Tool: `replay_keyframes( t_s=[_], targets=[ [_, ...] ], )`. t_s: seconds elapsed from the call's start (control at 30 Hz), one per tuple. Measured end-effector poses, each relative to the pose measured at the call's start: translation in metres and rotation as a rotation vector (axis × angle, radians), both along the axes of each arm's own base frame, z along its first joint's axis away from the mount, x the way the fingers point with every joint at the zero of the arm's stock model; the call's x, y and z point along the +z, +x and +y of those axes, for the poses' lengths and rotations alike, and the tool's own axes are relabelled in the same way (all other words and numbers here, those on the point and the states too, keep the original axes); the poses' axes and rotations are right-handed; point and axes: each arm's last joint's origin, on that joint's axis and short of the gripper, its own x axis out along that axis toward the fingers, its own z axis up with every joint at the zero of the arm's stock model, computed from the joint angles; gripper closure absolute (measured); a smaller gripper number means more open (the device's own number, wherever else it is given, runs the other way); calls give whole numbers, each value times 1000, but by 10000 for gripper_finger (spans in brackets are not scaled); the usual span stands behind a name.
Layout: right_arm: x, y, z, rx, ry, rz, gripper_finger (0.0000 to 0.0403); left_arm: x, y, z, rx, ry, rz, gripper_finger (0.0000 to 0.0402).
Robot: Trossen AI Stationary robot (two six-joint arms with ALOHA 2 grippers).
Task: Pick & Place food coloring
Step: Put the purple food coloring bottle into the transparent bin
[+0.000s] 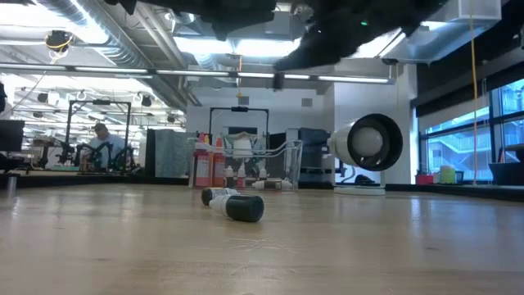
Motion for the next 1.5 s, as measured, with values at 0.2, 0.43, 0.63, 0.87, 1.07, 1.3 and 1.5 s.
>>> replay_keyframes(
  t_s=[0.2,0.43,0.63,0.87,1.07,1.3,1.5],
  targets=[
    [11,4,-57,-150,-58,-22,338,10,-8,2,62,7,-23,276],
    [-18,-5,-130,-377,3,61,335,7,-11,1,65,10,25,272],
    [-45,-10,-164,-456,113,116,335,7,-11,3,93,15,28,275],
    [-32,5,-181,-468,160,248,335,6,-11,3,93,19,34,272],
    [-21,27,-194,-487,210,320,335,5,-11,3,88,45,46,274],
    [-55,43,-203,-502,252,400,330,5,-11,3,89,41,52,275],
    [-60,43,-203,-502,258,421,324,5,-11,3,88,41,52,276]
  ],
)
